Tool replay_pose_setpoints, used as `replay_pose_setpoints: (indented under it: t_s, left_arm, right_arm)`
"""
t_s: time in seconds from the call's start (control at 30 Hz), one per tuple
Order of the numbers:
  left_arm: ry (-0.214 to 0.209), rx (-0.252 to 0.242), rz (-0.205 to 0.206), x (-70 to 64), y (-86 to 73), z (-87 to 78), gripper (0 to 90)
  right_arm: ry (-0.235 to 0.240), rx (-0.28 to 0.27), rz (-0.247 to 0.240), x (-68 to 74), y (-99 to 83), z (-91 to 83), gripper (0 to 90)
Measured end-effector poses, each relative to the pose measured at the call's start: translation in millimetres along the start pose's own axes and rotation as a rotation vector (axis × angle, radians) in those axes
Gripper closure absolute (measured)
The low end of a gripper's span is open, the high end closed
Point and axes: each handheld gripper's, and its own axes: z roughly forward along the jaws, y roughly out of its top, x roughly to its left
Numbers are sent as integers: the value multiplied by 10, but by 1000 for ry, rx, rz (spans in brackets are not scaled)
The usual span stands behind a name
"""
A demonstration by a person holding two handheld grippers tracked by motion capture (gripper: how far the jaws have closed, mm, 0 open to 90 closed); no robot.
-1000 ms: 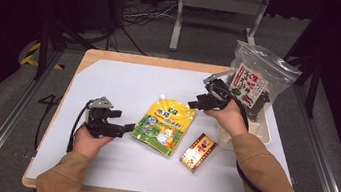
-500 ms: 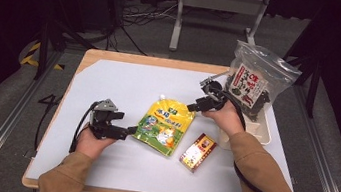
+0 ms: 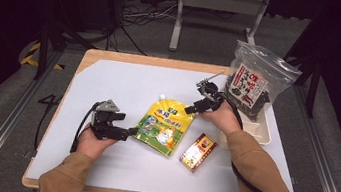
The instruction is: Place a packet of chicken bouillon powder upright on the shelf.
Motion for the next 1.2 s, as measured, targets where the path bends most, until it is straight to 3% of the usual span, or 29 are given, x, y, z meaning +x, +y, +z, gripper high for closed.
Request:
replay_pose_setpoints:
  t_s: [0.6,0.97,1.2]
  left_arm:
    - [-8,16,6,-9,-4,21,178]
    - [-16,24,-3,-10,-13,30,178]
    - [-17,45,2,-10,-17,56,182]
  right_arm:
    - [-30,48,20,-30,20,102,358]
    - [2,78,49,-18,30,152,360]
    - [11,54,56,-2,42,96,401]
